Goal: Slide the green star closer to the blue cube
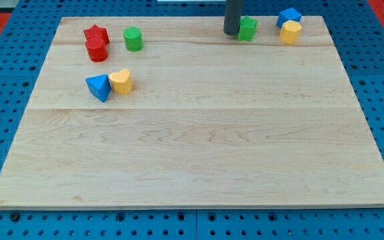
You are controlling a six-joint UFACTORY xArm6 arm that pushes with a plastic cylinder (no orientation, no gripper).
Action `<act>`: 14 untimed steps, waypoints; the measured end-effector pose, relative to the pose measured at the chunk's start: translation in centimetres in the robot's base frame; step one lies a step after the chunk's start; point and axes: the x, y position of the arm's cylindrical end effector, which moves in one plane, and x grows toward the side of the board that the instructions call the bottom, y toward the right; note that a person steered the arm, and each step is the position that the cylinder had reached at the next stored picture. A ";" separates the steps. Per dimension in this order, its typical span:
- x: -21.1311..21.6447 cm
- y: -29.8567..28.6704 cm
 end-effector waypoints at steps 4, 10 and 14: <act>-1.1 -1.3; 0.4 4.8; -3.3 4.0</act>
